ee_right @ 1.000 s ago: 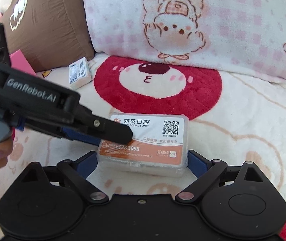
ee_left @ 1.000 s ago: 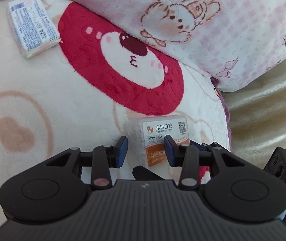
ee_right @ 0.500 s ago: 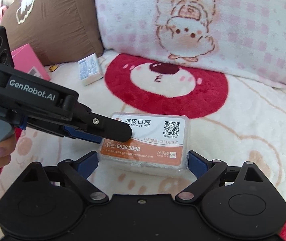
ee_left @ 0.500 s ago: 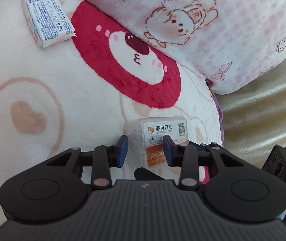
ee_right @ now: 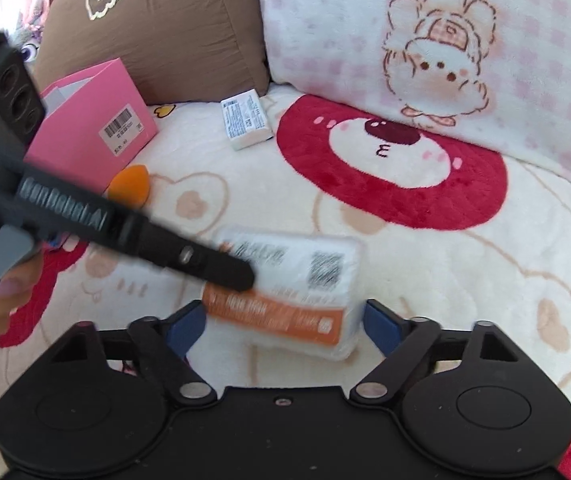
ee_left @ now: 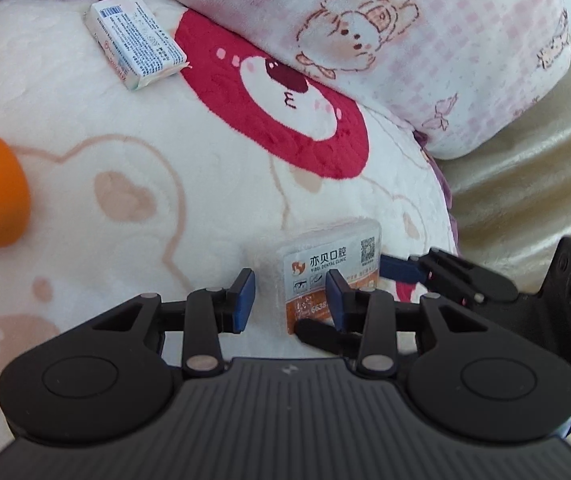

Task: Organize objects
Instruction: 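Lift the clear box with the left tool and carry it over the pink box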

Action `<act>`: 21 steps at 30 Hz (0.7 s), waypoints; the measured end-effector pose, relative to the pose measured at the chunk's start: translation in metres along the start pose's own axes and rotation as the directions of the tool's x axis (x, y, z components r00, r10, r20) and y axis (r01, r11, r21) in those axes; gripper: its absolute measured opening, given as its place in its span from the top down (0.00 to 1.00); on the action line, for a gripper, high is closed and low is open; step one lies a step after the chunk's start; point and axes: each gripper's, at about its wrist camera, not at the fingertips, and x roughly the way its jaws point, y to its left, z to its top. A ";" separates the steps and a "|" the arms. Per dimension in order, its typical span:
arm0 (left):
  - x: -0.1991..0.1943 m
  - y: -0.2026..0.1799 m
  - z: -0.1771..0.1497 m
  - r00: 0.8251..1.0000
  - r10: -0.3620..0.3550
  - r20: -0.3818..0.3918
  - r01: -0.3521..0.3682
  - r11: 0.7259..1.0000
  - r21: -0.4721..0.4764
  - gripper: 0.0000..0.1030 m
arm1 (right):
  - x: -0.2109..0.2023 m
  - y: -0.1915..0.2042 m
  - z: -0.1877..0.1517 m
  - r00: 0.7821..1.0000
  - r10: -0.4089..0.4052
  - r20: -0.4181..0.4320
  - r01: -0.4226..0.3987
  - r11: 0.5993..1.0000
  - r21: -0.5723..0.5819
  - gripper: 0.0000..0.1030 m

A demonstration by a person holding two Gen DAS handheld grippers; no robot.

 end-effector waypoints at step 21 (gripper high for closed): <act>-0.071 0.006 -0.029 1.000 -0.007 0.031 0.007 1.000 0.006 0.64 | -0.036 0.051 0.007 0.998 0.016 -0.065 -0.016 1.000 -0.004 0.39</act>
